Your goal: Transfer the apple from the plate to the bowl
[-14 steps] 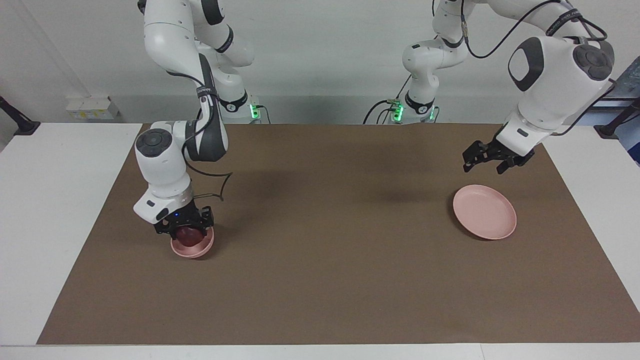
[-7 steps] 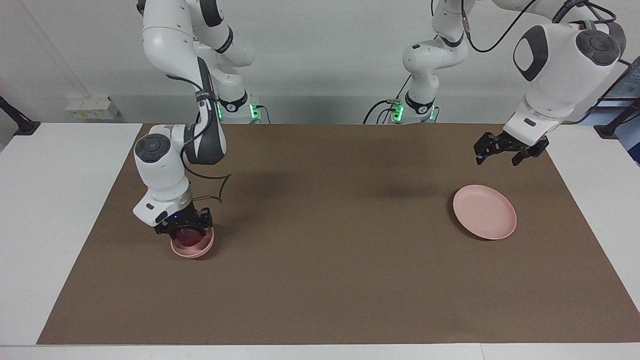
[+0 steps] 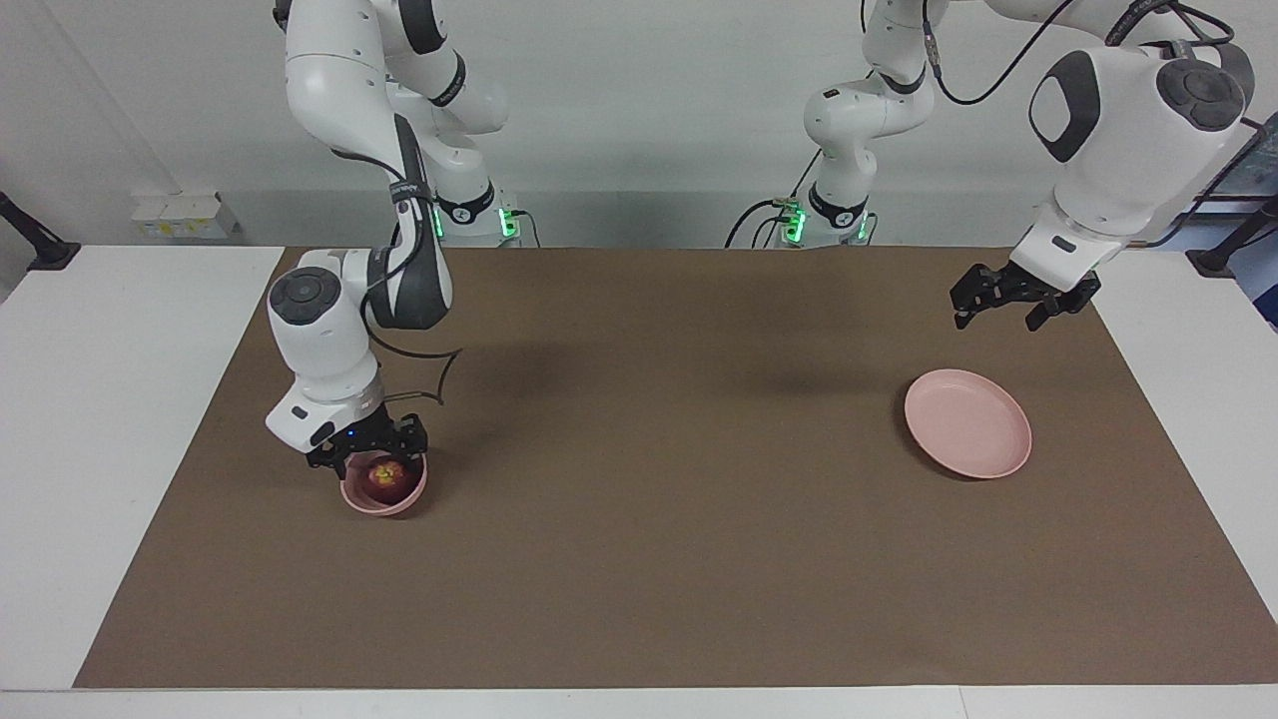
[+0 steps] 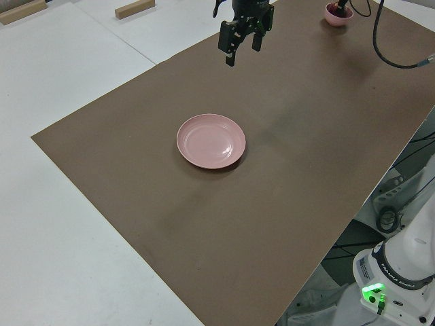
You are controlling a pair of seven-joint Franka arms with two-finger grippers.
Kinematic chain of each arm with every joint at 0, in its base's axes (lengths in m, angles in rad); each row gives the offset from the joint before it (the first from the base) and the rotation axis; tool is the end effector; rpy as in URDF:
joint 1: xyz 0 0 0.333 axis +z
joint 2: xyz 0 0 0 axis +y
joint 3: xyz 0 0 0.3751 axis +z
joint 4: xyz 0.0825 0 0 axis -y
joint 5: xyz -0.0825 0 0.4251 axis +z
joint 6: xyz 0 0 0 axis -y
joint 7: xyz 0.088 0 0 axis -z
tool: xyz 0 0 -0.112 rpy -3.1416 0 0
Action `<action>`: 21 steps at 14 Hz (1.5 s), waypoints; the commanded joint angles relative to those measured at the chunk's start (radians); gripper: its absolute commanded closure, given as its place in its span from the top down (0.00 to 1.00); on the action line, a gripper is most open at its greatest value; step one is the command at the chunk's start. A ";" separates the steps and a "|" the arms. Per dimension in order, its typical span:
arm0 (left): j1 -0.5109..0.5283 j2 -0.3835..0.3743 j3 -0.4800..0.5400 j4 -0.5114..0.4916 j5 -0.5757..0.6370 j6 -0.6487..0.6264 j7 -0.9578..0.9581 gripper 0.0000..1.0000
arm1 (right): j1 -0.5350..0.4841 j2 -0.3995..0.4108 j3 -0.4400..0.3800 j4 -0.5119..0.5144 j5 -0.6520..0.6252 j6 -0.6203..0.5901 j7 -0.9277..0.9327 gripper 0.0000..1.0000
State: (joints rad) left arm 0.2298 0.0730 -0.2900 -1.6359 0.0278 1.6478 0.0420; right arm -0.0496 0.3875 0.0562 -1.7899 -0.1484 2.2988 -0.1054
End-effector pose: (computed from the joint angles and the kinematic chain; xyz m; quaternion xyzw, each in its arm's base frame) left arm 0.6216 -0.0283 0.6089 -0.9982 0.0525 0.0290 0.0036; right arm 0.7155 -0.0028 0.3746 0.9921 0.0988 0.0587 0.0508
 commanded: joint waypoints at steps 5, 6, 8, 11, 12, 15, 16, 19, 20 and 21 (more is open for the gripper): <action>-0.105 -0.084 0.099 -0.005 0.017 -0.028 0.016 1.00 | -0.007 -0.093 0.010 0.052 0.023 -0.041 0.096 1.00; -0.145 -0.093 0.150 -0.004 0.017 -0.028 0.016 1.00 | -0.009 -0.122 0.013 0.069 0.027 -0.077 0.137 1.00; -0.176 -0.110 0.176 -0.007 0.015 -0.046 0.016 1.00 | -0.007 -0.180 0.013 0.115 0.091 -0.180 0.205 1.00; -0.276 -0.104 0.311 0.010 -0.093 -0.048 0.021 1.00 | -0.006 -0.243 0.016 0.197 0.121 -0.341 0.225 1.00; -0.276 -0.104 0.324 0.010 -0.136 -0.055 0.021 1.00 | -0.006 -0.263 0.017 0.222 0.121 -0.392 0.227 1.00; -0.282 -0.107 0.324 0.011 -0.088 -0.062 0.085 1.00 | -0.006 -0.326 0.011 0.260 0.141 -0.550 0.227 1.00; -0.282 -0.110 0.325 0.010 -0.077 -0.063 0.085 1.00 | -0.006 -0.352 0.010 0.261 0.142 -0.593 0.228 1.00; -0.282 -0.116 0.315 0.011 -0.046 -0.072 0.082 1.00 | -0.007 -0.424 0.010 0.256 0.144 -0.709 0.233 1.00; -0.282 -0.104 0.324 0.024 -0.060 -0.098 0.081 1.00 | -0.006 -0.438 0.010 0.254 0.144 -0.737 0.233 1.00; -0.280 -0.067 0.330 0.113 -0.066 -0.194 0.079 1.00 | -0.006 -0.446 0.011 0.254 0.144 -0.760 0.233 1.00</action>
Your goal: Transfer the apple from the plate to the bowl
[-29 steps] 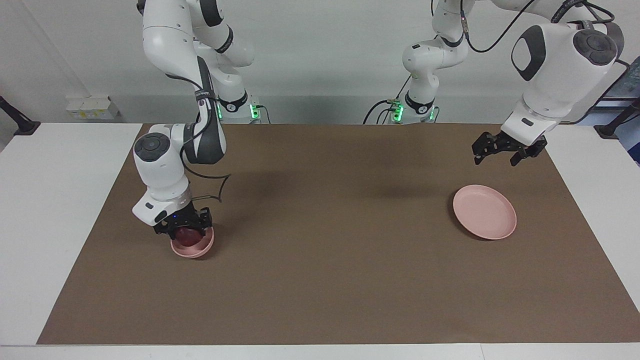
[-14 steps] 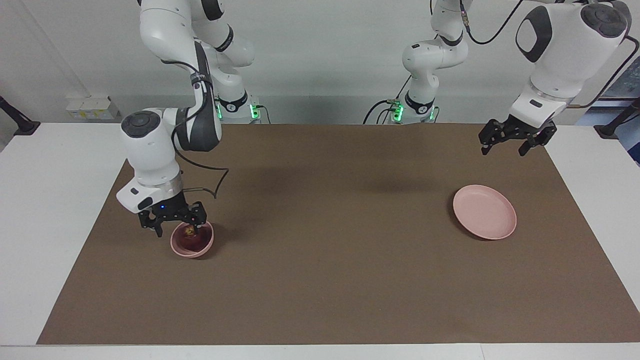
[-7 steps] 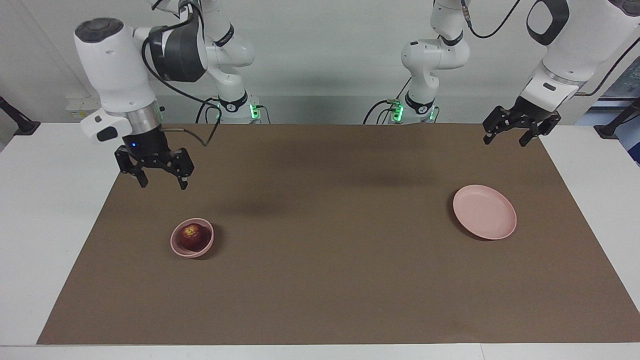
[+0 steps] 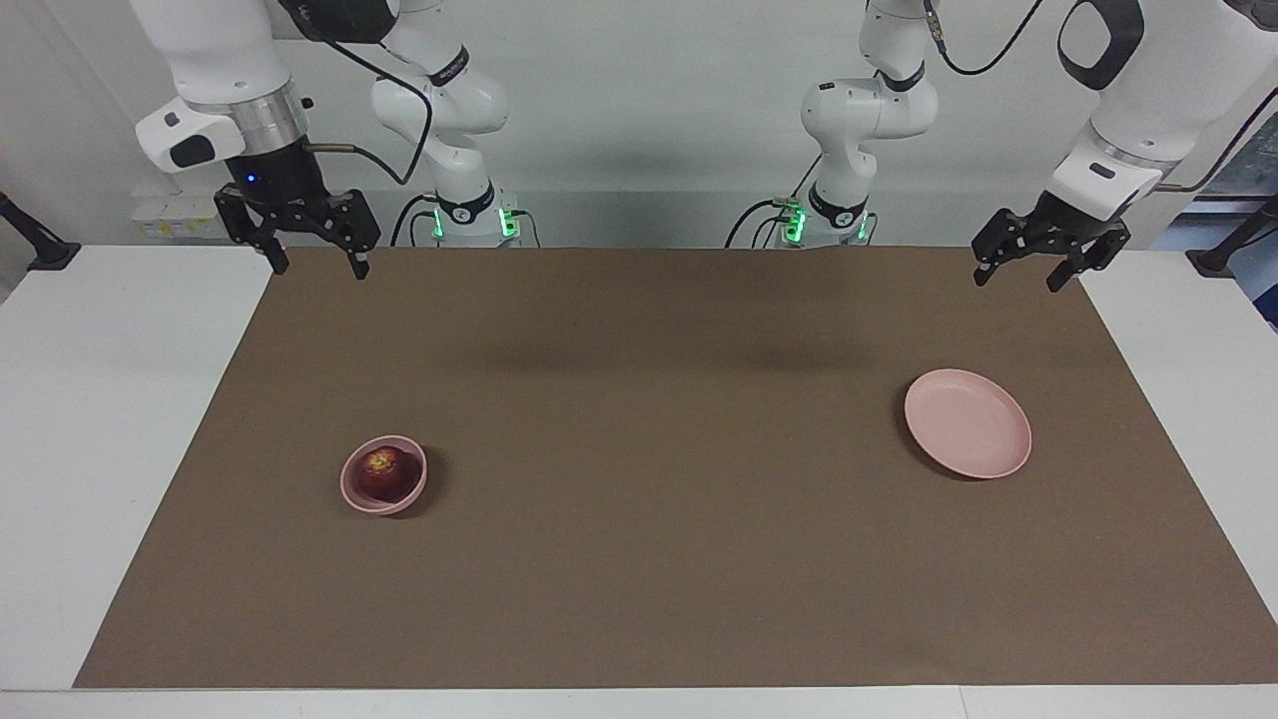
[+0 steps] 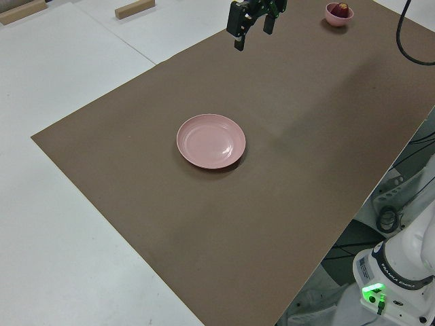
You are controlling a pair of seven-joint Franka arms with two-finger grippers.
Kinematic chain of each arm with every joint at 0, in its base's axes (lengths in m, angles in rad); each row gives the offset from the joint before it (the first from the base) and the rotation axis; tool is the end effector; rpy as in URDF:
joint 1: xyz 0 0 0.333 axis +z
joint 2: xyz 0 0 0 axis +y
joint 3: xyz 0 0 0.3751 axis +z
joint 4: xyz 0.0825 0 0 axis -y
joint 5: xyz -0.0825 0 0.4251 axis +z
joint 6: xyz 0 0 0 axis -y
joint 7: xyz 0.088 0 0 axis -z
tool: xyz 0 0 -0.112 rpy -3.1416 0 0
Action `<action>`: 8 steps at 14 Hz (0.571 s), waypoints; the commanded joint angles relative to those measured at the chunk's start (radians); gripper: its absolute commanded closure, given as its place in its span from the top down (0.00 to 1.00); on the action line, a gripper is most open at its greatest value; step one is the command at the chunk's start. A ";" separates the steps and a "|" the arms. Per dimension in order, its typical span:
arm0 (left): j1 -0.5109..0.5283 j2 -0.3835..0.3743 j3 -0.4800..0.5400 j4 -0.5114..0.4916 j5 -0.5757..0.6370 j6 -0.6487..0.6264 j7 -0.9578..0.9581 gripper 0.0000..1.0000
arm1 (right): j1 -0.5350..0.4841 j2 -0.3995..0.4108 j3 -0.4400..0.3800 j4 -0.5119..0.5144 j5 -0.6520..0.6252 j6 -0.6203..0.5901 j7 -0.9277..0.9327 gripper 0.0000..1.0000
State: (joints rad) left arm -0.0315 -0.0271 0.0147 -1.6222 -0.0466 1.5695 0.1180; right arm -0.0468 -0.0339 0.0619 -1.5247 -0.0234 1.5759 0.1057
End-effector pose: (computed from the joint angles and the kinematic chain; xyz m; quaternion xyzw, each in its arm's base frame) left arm 0.5842 -0.0149 0.6682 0.9974 -0.0671 -0.0116 0.0241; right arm 0.5841 0.0070 0.7228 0.9980 -0.0457 0.0432 0.0102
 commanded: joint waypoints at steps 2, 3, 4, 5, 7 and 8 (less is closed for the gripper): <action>-0.019 0.123 0.021 0.275 0.002 -0.254 -0.003 1.00 | -0.008 -0.026 0.004 -0.009 0.019 -0.080 0.020 1.00; -0.019 0.122 0.021 0.274 0.002 -0.246 -0.003 1.00 | -0.008 -0.026 0.004 -0.009 0.020 -0.085 0.019 1.00; -0.019 0.115 0.021 0.269 0.008 -0.224 -0.003 1.00 | -0.008 -0.026 0.004 -0.009 0.019 -0.085 0.019 1.00; -0.021 0.099 0.021 0.242 0.013 -0.209 -0.003 1.00 | -0.008 -0.026 0.007 -0.008 0.019 -0.082 0.017 1.00; -0.021 0.075 0.016 0.200 0.016 -0.209 0.000 1.00 | -0.007 -0.018 0.009 -0.006 0.017 -0.077 0.014 1.00; -0.021 0.059 0.016 0.182 0.017 -0.207 0.000 1.00 | -0.005 -0.015 0.012 -0.005 0.014 -0.076 0.012 1.00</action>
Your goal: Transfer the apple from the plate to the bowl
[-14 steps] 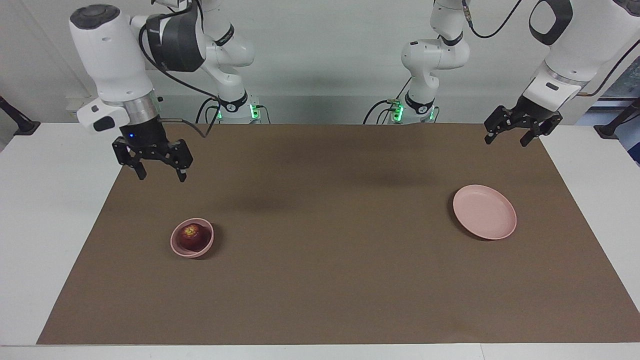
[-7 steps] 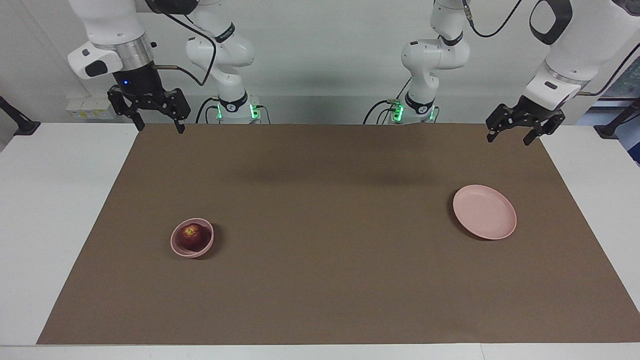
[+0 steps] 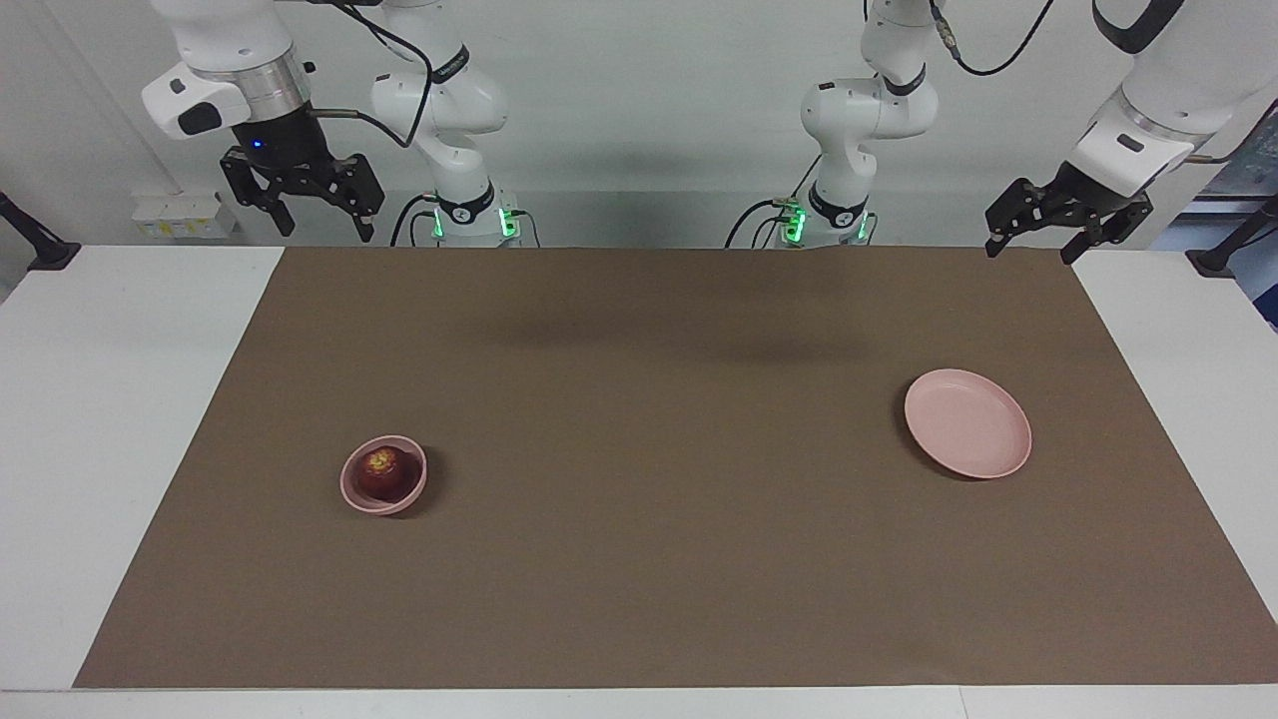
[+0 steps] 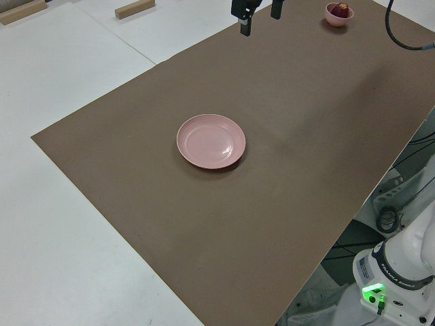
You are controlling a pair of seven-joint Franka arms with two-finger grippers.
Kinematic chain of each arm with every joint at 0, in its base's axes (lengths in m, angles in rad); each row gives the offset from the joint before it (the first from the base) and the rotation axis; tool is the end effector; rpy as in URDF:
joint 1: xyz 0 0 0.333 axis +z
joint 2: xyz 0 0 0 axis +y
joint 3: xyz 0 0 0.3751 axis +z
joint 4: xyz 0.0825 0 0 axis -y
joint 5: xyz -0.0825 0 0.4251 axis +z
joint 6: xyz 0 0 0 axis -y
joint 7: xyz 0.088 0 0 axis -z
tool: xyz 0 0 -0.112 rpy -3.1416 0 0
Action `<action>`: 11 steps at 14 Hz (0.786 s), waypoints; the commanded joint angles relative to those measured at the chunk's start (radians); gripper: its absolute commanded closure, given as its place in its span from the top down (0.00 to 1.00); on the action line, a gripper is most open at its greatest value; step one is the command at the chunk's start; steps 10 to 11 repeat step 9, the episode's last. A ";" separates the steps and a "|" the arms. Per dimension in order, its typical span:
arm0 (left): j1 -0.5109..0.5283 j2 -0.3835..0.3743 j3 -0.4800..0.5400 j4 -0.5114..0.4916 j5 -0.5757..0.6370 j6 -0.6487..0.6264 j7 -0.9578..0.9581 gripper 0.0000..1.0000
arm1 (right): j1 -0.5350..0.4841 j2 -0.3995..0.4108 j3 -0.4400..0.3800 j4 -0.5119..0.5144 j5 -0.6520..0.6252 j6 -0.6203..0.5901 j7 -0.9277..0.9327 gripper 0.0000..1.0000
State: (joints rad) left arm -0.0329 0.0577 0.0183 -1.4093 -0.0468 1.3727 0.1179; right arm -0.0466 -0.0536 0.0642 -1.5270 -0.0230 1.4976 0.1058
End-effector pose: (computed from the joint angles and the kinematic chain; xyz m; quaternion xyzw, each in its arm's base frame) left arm 0.5951 -0.0151 0.7092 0.9962 -0.0696 -0.0459 0.0250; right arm 0.5680 0.0086 0.7256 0.9988 -0.0451 0.0128 0.0124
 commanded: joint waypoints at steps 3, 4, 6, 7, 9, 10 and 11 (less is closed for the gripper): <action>-0.018 -0.044 0.009 -0.060 0.019 -0.011 0.000 1.00 | 0.004 0.009 0.013 0.005 0.012 0.000 0.014 1.00; -0.018 -0.042 0.008 -0.057 0.015 -0.011 0.000 1.00 | 0.002 0.009 0.013 0.005 0.014 -0.003 0.012 1.00; -0.007 -0.042 0.008 -0.057 0.010 -0.014 -0.001 1.00 | 0.004 0.008 0.013 0.005 0.018 -0.002 0.014 1.00; -0.002 -0.042 0.011 -0.056 0.010 -0.017 -0.001 1.00 | 0.004 0.006 0.013 0.005 0.020 0.003 0.012 1.00; 0.001 -0.042 0.017 -0.056 0.010 -0.017 0.000 1.00 | 0.004 0.003 0.013 0.005 0.053 0.012 0.017 1.00; 0.001 -0.042 0.017 -0.056 0.010 -0.017 0.000 1.00 | 0.004 0.003 0.013 0.005 0.053 0.012 0.017 1.00; 0.001 -0.042 0.017 -0.056 0.010 -0.017 0.000 1.00 | 0.004 0.003 0.013 0.005 0.053 0.012 0.017 1.00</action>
